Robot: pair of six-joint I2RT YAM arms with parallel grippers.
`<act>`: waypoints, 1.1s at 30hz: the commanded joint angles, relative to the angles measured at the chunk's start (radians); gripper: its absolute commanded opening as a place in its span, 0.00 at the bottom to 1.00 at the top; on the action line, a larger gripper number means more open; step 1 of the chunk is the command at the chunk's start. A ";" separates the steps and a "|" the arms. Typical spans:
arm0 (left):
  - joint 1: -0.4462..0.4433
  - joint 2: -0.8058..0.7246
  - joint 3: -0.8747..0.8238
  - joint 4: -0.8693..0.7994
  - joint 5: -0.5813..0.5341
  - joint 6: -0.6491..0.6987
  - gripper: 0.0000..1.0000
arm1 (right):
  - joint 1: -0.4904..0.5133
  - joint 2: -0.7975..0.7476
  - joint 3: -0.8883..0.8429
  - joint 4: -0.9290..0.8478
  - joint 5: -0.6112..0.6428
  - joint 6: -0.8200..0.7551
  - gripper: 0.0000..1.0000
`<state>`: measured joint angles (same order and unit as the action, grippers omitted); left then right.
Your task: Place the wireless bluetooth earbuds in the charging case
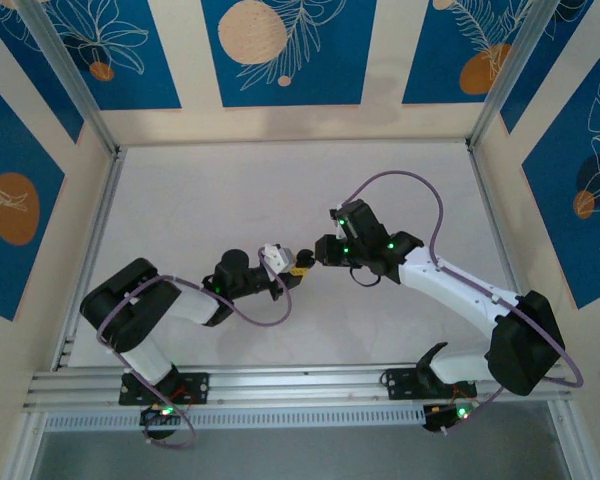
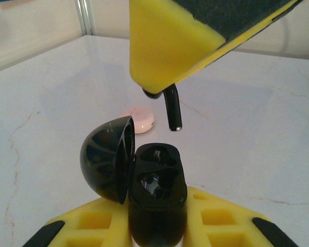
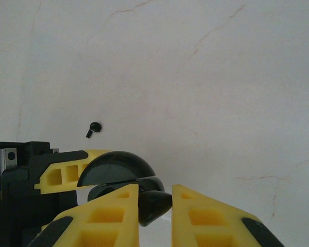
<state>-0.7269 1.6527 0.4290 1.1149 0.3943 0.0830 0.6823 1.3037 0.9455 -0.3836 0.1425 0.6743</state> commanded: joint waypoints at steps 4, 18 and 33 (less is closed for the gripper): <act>-0.015 0.017 -0.003 0.076 -0.013 -0.027 0.23 | 0.024 0.001 -0.006 0.031 0.039 0.012 0.17; -0.016 0.014 -0.006 0.116 -0.023 -0.047 0.23 | 0.055 0.023 -0.001 0.028 0.070 -0.003 0.17; -0.016 -0.013 -0.009 0.123 -0.022 -0.052 0.23 | 0.105 0.032 0.011 0.015 0.176 -0.013 0.17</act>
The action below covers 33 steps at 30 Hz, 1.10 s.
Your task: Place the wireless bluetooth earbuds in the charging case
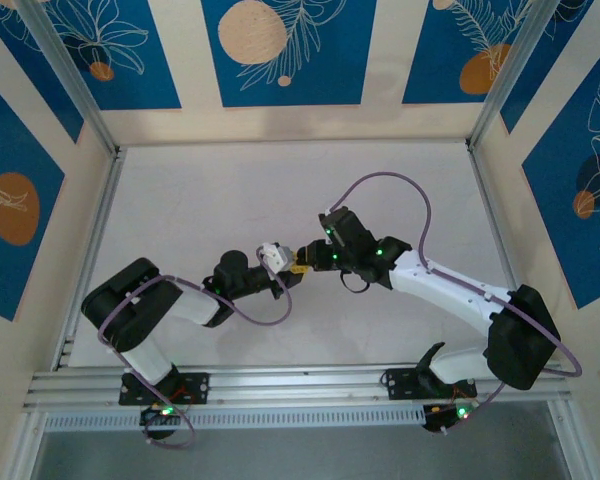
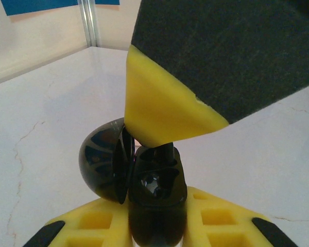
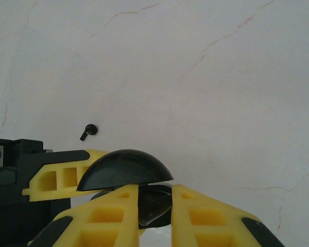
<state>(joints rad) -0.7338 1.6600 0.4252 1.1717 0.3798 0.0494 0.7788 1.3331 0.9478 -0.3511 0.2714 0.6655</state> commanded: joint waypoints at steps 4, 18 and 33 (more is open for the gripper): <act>-0.009 -0.026 -0.008 0.065 -0.013 -0.019 0.23 | 0.010 -0.008 0.005 0.001 0.033 -0.012 0.21; -0.009 -0.055 -0.011 0.033 -0.010 0.000 0.24 | -0.074 -0.177 -0.055 0.094 -0.193 -0.006 0.53; -0.010 -0.109 -0.017 -0.010 0.021 0.019 0.23 | -0.201 -0.145 -0.041 0.067 -0.448 0.019 0.37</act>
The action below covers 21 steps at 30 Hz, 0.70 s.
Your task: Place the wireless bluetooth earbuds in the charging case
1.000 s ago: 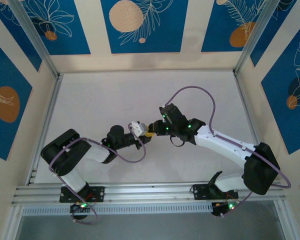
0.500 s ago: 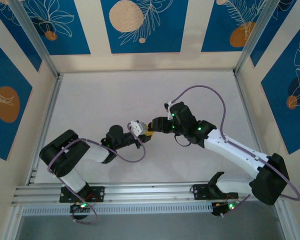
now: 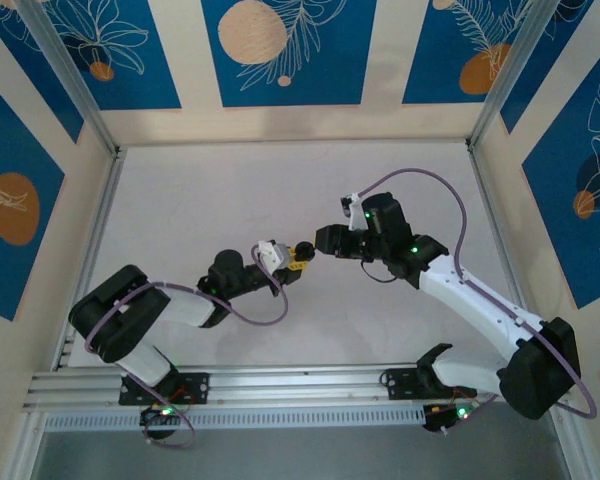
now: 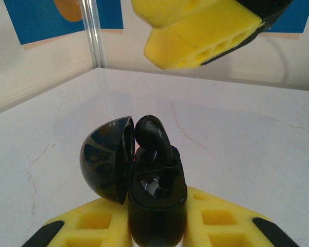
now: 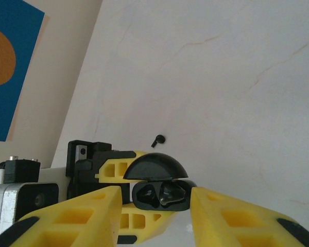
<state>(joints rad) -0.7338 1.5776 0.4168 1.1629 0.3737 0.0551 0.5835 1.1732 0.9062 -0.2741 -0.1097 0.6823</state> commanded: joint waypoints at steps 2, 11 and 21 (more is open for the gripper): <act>-0.010 -0.029 -0.006 -0.007 0.030 0.017 0.23 | -0.008 0.028 0.003 -0.007 -0.074 0.002 0.35; -0.009 -0.037 -0.004 -0.024 0.034 0.025 0.23 | -0.007 0.071 0.014 -0.008 -0.077 -0.001 0.30; -0.009 -0.050 0.005 -0.048 0.041 0.037 0.23 | -0.008 0.083 0.005 -0.010 -0.074 -0.003 0.24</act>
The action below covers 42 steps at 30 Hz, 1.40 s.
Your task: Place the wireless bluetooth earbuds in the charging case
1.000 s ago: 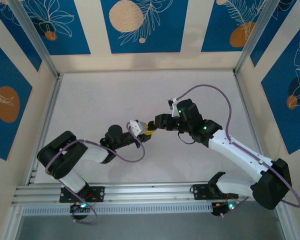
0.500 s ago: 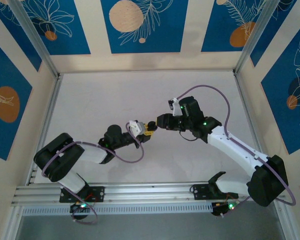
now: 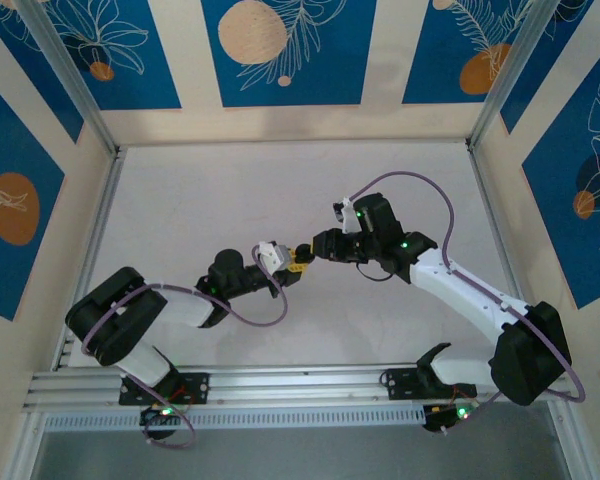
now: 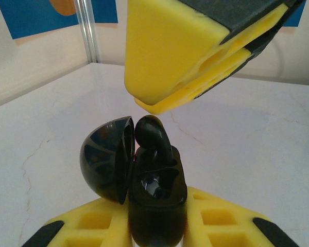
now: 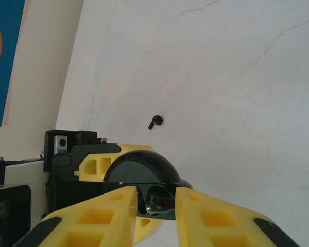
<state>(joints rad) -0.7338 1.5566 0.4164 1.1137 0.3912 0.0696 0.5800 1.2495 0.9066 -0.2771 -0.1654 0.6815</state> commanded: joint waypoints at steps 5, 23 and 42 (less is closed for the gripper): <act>-0.009 -0.039 0.005 -0.008 0.026 0.024 0.23 | -0.004 0.010 -0.011 -0.006 -0.017 -0.001 0.22; -0.009 -0.078 0.000 -0.052 0.008 0.042 0.23 | 0.012 0.014 -0.025 -0.036 -0.061 -0.027 0.17; 0.000 -0.153 -0.034 -0.107 -0.088 0.024 0.23 | 0.004 -0.057 0.028 -0.093 -0.029 -0.042 0.25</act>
<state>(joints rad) -0.7334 1.4387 0.4004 1.0077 0.3458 0.1059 0.5903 1.2282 0.9012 -0.3264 -0.2089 0.6544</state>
